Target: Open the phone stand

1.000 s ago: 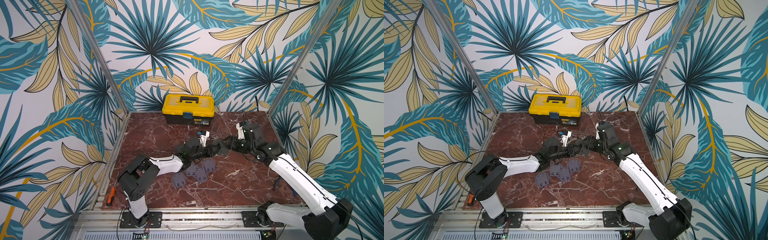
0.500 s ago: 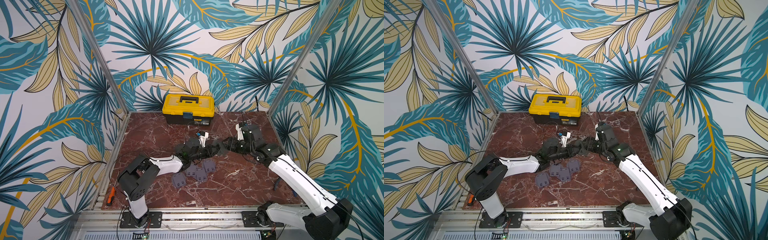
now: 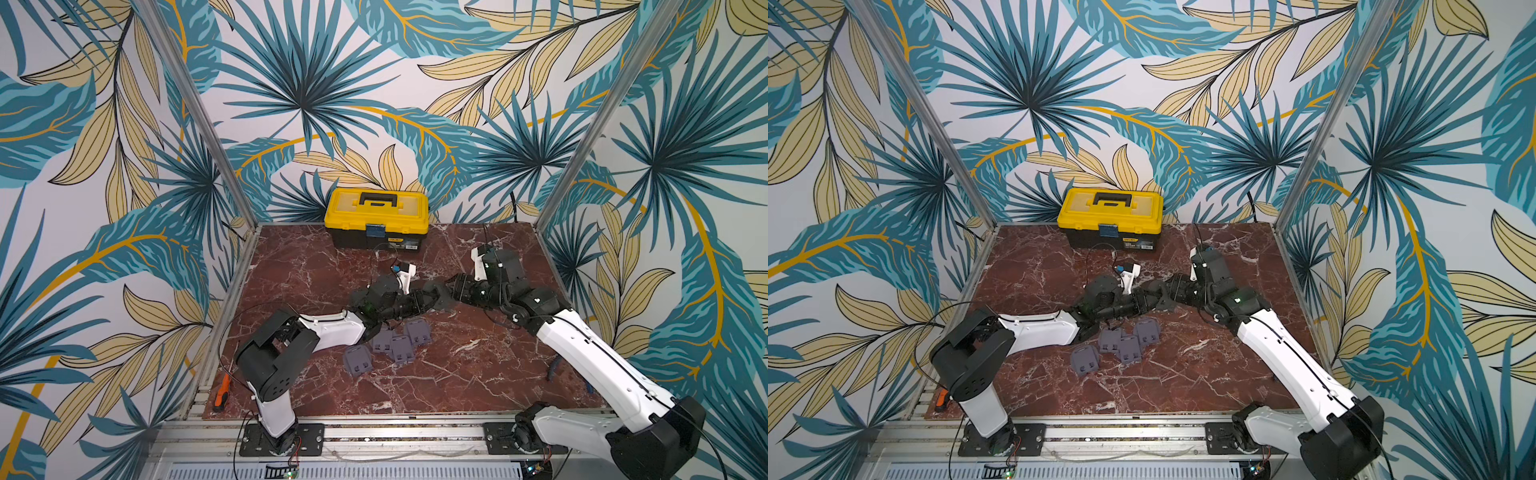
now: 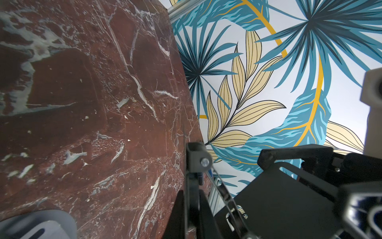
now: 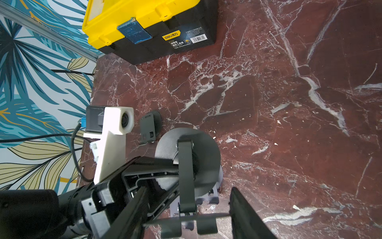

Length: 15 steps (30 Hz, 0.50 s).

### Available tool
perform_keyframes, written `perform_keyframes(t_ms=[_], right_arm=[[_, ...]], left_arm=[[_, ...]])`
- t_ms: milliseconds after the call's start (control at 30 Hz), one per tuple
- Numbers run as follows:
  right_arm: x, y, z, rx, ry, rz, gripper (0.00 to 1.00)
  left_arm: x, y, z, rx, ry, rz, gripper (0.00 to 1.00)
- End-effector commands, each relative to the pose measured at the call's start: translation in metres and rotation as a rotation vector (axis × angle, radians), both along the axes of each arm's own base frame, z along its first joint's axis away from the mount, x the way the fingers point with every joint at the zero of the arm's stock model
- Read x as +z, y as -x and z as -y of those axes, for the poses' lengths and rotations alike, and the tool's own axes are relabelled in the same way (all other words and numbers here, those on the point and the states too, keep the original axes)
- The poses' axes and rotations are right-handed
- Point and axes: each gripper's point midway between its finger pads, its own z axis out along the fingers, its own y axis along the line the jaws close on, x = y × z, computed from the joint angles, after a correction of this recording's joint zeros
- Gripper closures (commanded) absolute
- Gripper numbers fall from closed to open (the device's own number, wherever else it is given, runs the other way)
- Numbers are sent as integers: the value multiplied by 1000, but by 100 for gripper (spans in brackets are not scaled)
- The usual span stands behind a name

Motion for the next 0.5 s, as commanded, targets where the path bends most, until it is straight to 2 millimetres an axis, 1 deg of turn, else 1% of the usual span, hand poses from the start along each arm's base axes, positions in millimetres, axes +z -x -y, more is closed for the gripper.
perform_keyframes(t_ms=[0,200,467], right_arm=[[-4,9,15,-34,41,-23,60],[-3,6,12,-30,34,-19,39],[-9,4,12,-36,42,-34,25]], left_arm=[[-31,-50,-54,255,-110,-60,100],[-12,-47,-45,225,-79,11,100],[5,-47,-38,202,-24,54,100]])
